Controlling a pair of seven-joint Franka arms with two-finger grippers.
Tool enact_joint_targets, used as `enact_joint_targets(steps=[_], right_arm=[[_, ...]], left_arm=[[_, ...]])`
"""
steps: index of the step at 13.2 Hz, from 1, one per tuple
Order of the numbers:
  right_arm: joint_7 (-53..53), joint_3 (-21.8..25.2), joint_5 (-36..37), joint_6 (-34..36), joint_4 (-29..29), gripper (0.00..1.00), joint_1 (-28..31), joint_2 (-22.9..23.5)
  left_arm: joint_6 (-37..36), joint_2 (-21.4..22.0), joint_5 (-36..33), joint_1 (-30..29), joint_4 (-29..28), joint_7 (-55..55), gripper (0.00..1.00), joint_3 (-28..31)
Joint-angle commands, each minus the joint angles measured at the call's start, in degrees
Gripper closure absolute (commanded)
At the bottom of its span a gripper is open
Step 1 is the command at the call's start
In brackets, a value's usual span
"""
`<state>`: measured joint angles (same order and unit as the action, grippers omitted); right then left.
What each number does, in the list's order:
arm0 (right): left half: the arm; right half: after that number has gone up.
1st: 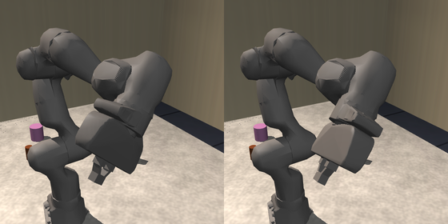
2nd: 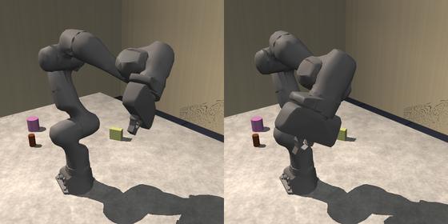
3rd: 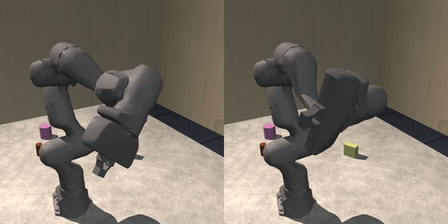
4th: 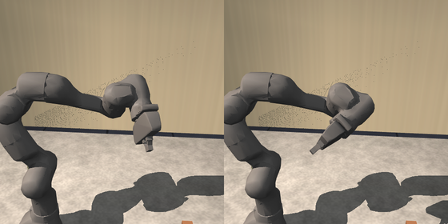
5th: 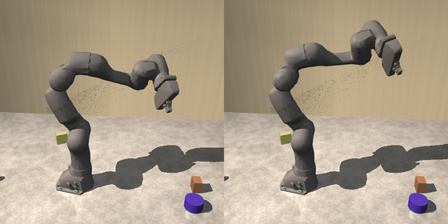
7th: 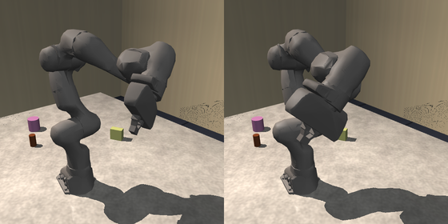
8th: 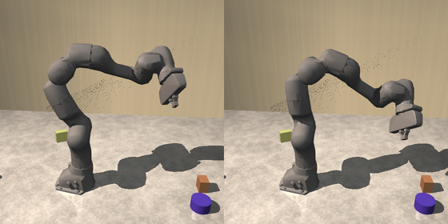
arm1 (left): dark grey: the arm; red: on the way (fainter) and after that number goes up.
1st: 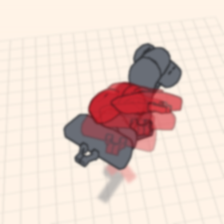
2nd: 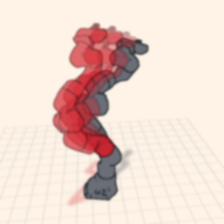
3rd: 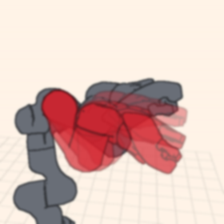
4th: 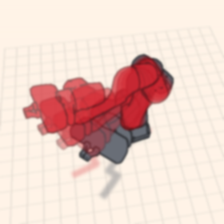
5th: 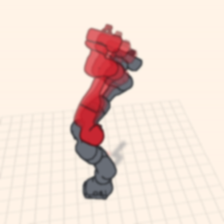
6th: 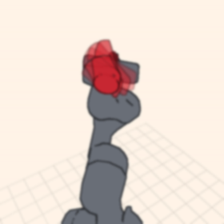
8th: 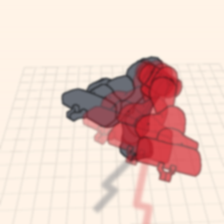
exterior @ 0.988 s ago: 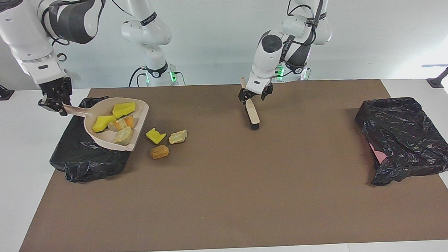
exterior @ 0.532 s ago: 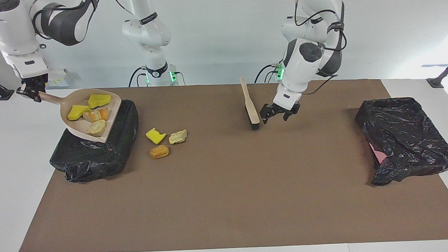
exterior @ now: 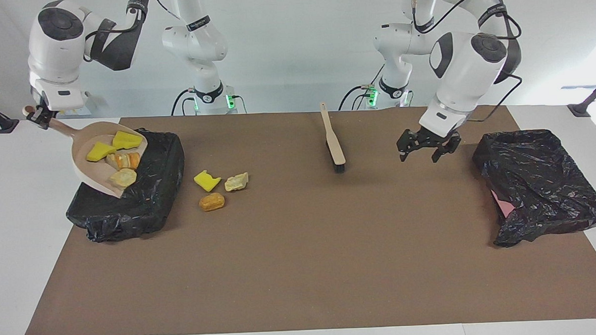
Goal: Sweep and dump trash in bin
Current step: 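Tip the dustpan over the black bag with the right gripper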
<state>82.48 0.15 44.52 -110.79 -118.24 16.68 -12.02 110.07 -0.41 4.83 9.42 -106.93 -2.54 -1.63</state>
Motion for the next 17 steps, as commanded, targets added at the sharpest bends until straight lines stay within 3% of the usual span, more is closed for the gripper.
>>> enact_joint_targets(steps=[1, 4, 8, 13, 17], right_arm=[[-4.5, -0.4, 7.8, 4.1, -1.4, 1.0, -3.9, -2.0], [-7.2, -0.7, 11.2, 8.0, -1.3, 1.0, -4.5, -2.7], [-6.5, -1.1, 16.2, 10.5, -0.4, 1.0, -9.4, -2.9], [-3.7, -3.8, 18.1, 12.0, 3.4, 1.0, -9.4, -3.1], [4.7, -3.9, 17.4, 12.5, 8.5, 1.0, -8.9, -3.1]], left_arm=[[-8.1, -0.4, -2.1, -3.9, 5.6, 5.5, 0.0, -0.7], [-17.2, -0.6, -4.1, -5.2, 12.5, 5.7, 0.0, -0.7], [-24.1, 0.5, -4.5, -5.7, 17.4, 5.7, 0.0, 0.2], [-24.2, 2.6, -4.4, -6.8, 14.9, 7.1, 0.0, 0.2], [-24.5, 2.9, -4.4, -7.4, 14.7, 7.4, 0.0, 0.1]])
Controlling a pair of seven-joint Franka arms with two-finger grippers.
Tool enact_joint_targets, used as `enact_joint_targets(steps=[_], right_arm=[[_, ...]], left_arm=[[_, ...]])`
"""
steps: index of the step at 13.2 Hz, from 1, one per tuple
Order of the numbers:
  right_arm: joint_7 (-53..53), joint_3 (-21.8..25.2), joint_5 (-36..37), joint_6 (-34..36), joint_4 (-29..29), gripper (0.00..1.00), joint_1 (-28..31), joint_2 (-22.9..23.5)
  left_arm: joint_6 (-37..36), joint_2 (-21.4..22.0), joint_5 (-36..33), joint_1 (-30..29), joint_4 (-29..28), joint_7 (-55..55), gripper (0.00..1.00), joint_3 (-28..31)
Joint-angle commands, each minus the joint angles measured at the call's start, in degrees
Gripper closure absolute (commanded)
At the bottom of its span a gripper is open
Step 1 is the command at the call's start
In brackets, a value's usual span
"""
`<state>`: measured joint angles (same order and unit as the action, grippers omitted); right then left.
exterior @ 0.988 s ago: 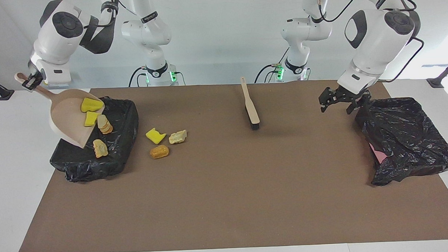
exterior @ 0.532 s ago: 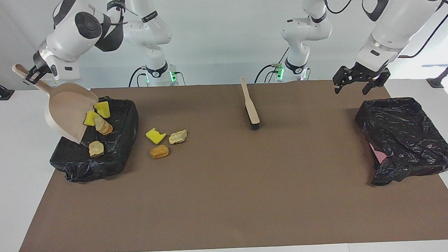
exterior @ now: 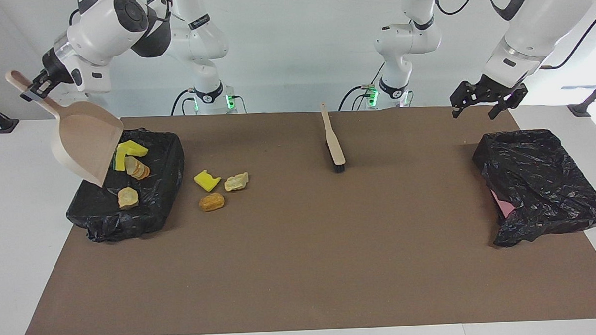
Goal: Sweep and dump trash in bin
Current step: 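Tip the dustpan over the black bag with the right gripper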
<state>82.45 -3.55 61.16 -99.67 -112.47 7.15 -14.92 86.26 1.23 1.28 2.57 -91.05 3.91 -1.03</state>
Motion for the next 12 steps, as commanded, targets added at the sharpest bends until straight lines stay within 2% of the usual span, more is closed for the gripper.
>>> enact_joint_targets(steps=[1, 5, 7, 12], right_arm=[[5.5, -0.1, 0.8, 1.3, 3.2, 1.0, 0.9, -0.1], [6.0, -0.1, -1.6, 1.2, 4.7, 1.0, 0.9, 0.7], [5.4, 0.3, -7.3, 0.7, 4.8, 1.0, 1.2, 1.0], [-7.7, -0.2, -20.3, 2.2, 5.7, 1.0, 0.1, 1.5]], left_arm=[[-0.2, 1.2, -0.8, -0.5, -1.1, 1.1, 0.0, -0.5], [0.0, 1.1, -0.8, -0.2, -1.1, 0.8, 0.0, -0.5], [0.1, 1.1, -0.8, -0.1, -1.1, 0.8, 0.0, -0.5], [0.2, 1.1, -0.8, 0.0, -1.2, 0.8, 0.0, -0.5]])
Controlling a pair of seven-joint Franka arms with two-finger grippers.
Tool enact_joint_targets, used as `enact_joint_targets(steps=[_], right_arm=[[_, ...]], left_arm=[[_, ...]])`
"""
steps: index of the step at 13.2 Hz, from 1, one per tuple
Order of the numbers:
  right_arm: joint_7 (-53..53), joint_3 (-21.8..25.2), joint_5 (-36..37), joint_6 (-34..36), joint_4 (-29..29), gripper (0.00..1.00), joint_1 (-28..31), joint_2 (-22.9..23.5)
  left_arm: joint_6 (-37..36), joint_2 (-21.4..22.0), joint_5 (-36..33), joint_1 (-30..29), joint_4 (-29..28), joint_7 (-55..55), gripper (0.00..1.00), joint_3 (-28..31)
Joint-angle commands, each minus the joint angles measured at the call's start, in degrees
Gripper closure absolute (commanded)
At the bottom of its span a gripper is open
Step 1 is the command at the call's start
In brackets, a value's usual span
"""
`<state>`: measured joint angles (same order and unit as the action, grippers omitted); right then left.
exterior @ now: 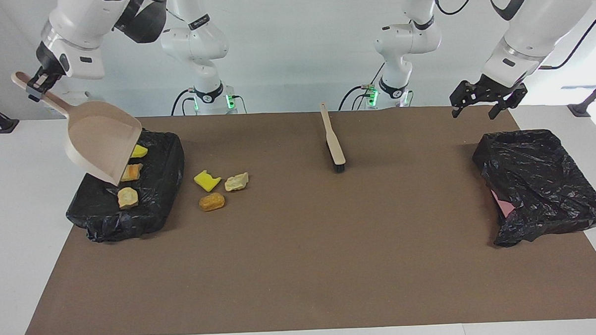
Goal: Sweep and dump trash in bin
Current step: 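Tip the dustpan over the black bag with the right gripper, then bring the dustpan back to the table center with the right gripper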
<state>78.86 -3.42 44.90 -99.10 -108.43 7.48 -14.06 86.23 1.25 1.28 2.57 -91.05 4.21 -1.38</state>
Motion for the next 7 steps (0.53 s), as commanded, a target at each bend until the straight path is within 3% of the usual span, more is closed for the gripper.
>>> enact_joint_targets(steps=[1, 4, 7], right_arm=[[-7.1, -0.6, -7.7, 1.7, 1.6, 1.0, -0.3, 0.6], [-17.6, -5.6, -15.1, 1.5, 2.7, 1.0, -0.3, 2.1], [-32.0, -10.3, -22.6, 2.9, 6.4, 1.0, -0.3, 6.8]], left_arm=[[0.3, 1.2, -0.8, 0.0, -1.4, 0.5, 0.0, -0.1], [0.1, 1.3, -0.8, -0.4, -1.4, 0.7, 0.0, -0.1], [-0.2, 1.6, -0.8, -0.5, -1.8, 0.8, 0.0, -0.1]])
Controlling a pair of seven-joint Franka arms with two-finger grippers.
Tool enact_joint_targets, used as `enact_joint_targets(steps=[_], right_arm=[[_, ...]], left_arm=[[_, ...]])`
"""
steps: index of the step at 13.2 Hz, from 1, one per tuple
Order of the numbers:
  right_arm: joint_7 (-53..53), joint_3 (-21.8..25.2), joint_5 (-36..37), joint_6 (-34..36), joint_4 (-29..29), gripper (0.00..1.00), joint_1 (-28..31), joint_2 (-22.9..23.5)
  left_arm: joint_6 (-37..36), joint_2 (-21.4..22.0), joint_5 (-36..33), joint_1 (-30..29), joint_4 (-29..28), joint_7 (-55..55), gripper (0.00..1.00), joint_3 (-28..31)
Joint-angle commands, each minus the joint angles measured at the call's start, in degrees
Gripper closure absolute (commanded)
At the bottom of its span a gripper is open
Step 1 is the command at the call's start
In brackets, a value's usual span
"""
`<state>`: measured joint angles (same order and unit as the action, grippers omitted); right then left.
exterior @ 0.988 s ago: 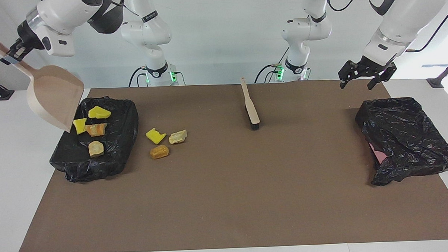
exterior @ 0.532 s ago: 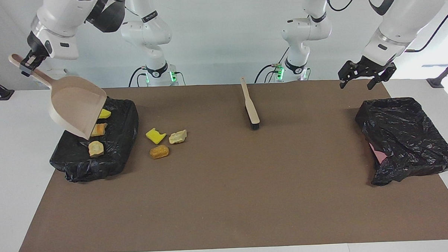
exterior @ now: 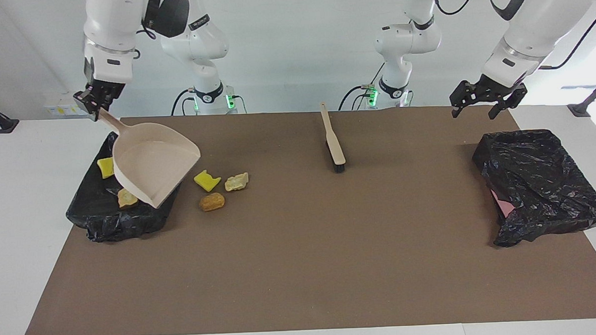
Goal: Sweep and dump trash in bin
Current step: 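Bring the dustpan back to the table center with the right gripper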
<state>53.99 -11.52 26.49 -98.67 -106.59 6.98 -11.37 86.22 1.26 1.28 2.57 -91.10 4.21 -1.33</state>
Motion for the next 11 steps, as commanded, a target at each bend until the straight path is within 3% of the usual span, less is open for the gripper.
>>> enact_joint_targets(steps=[1, 4, 9, 11], right_arm=[[-12.0, -3.7, -5.5, 2.4, 6.3, 1.0, 0.1, 6.3], [-28.6, -4.7, -5.3, 5.6, 13.6, 1.0, -6.1, 14.5], [-54.7, -4.6, -6.0, 13.4, 32.3, 1.0, -16.6, 31.1], [-66.6, -4.6, -12.6, 12.9, 38.3, 1.0, -19.1, 36.7]], left_arm=[[0.0, 1.8, -0.8, -0.5, -2.4, 0.8, 0.0, -0.2], [-0.3, 2.0, -0.8, -0.6, -2.3, 0.3, 0.0, -0.2], [-2.2, 2.1, -0.7, -0.7, -2.2, 0.0, 0.0, -0.2], [-1.8, 2.2, -0.4, -0.7, -2.4, 0.2, 0.0, -0.2]])
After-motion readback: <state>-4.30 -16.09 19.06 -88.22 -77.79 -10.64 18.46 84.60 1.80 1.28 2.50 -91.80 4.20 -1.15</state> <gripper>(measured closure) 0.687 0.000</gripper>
